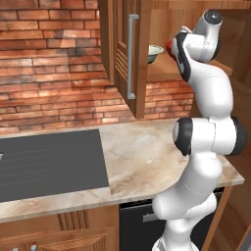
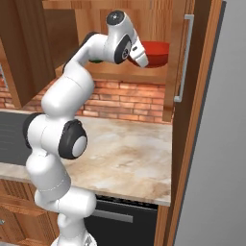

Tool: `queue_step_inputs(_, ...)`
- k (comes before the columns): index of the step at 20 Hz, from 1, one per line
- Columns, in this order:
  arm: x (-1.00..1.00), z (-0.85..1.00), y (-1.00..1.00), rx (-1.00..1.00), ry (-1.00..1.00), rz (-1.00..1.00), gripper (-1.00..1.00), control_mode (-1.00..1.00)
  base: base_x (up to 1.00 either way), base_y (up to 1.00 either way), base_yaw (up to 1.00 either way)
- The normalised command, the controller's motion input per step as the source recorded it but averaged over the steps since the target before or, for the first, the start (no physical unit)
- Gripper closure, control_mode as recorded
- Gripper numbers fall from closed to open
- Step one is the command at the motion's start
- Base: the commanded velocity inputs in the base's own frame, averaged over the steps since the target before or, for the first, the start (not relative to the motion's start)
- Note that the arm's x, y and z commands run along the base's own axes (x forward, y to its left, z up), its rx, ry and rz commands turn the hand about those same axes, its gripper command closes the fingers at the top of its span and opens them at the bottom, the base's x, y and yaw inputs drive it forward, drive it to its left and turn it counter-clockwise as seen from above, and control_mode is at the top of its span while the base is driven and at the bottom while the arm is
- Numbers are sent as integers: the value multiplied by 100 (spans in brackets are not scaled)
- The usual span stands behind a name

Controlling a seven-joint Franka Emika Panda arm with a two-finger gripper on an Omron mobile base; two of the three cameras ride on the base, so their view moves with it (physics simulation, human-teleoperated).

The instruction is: Take the smaller bowl and place it next to the appetizer plate on the dining counter , and place the larger bowl next to the plate with cooked food.

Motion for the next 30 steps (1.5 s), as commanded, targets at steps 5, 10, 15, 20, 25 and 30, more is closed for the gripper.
queue_step_inputs(5, 9, 0, -10, 0, 0, -13, -100, -100, 0, 0, 0)
queue_step_inputs(10, 5, -13, 0, 0, 0, -9, -100, -100, 0, 0, 0)
queue_step_inputs(15, 0, -31, 0, 0, 0, -10, 100, -100, 0, 0, 0)
queue_step_inputs(20, 0, 0, 0, 0, 0, 0, 100, -100, 0, 0, 0)
queue_step_inputs(25, -7, -7, 0, 0, 10, 1, 100, -100, 0, 0, 0)
queue_step_inputs(30, -89, -4, 12, 0, 10, 19, 100, -100, 0, 0, 0)
